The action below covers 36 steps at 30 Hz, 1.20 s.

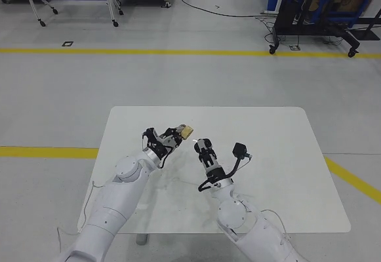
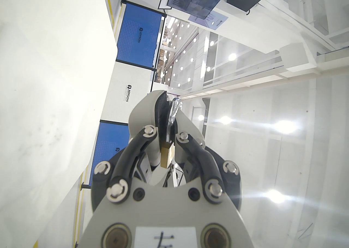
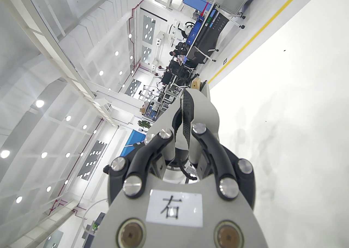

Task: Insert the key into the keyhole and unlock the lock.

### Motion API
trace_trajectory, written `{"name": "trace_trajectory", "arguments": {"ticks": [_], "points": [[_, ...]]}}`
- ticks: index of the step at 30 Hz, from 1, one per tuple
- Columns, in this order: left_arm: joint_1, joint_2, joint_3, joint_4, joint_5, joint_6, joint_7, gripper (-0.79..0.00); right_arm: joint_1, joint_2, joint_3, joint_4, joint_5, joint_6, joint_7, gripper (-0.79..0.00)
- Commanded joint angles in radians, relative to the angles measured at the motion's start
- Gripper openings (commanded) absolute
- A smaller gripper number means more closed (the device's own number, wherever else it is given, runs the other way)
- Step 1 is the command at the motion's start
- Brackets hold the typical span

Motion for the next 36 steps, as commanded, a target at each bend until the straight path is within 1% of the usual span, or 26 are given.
{"name": "trace_trajectory", "arguments": {"ticks": [1, 12, 27, 36], "points": [[-0.001, 0.0, 0.001, 0.001, 0.006, -0.001, 0.0, -0.785, 0.008, -0.005, -0.006, 0.012, 0.003, 0.004, -0.006, -0.785], [-0.008, -0.004, 0.001, 0.014, 0.017, 0.0, -0.018, -0.785, 0.056, -0.039, -0.011, 0.071, 0.033, 0.035, -0.01, -0.785], [-0.014, -0.007, 0.003, 0.023, 0.042, 0.006, -0.029, -0.785, 0.068, -0.069, 0.006, 0.104, 0.021, 0.053, -0.041, -0.785], [-0.014, -0.01, -0.001, 0.026, 0.042, 0.0, -0.028, -0.785, 0.074, -0.085, 0.007, 0.121, 0.012, 0.071, -0.031, -0.785]]}}
